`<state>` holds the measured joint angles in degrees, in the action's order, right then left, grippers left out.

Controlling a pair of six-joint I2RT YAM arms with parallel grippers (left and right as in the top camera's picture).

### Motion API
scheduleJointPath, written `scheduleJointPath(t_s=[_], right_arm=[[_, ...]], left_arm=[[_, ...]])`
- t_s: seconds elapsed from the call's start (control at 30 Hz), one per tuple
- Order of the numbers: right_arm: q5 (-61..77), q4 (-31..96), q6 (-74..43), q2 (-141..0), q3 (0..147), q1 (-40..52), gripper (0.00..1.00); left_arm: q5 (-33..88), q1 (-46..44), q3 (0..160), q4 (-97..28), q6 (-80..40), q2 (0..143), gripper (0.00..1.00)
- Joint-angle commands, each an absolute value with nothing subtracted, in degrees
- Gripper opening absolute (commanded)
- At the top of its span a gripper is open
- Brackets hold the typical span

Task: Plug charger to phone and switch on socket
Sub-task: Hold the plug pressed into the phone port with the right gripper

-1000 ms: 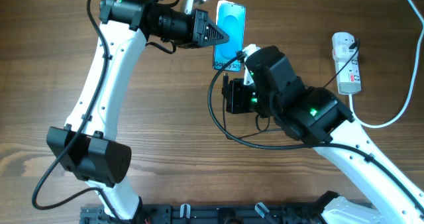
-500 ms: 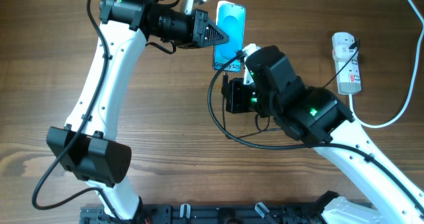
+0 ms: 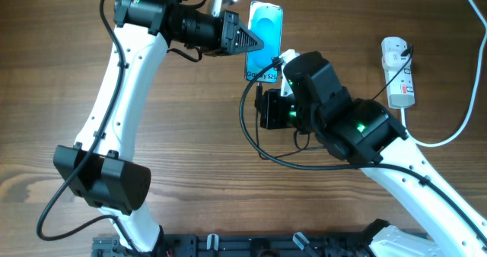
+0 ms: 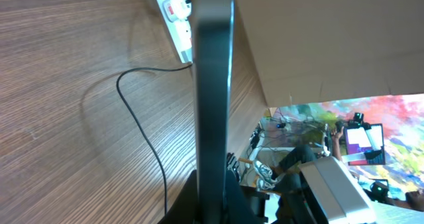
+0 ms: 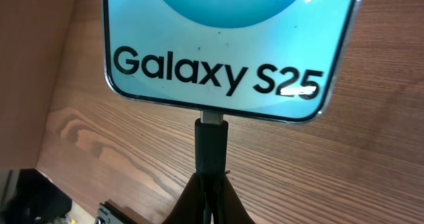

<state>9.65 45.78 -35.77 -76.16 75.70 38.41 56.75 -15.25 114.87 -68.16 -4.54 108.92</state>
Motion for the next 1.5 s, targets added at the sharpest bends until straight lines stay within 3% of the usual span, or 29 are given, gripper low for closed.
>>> scheduleJointPath(t_s=[0.0, 1.47], right_arm=[[11.1, 45.7, -35.6, -75.5, 76.7, 38.0, 0.04], [9.0, 44.6, -35.8, -75.5, 76.7, 37.9, 0.04]], left_arm=[[60.0, -15.0, 115.2, -67.9, -2.7, 107.7, 0.04], [59.5, -15.0, 115.2, -68.0, -1.7, 107.7, 0.04]])
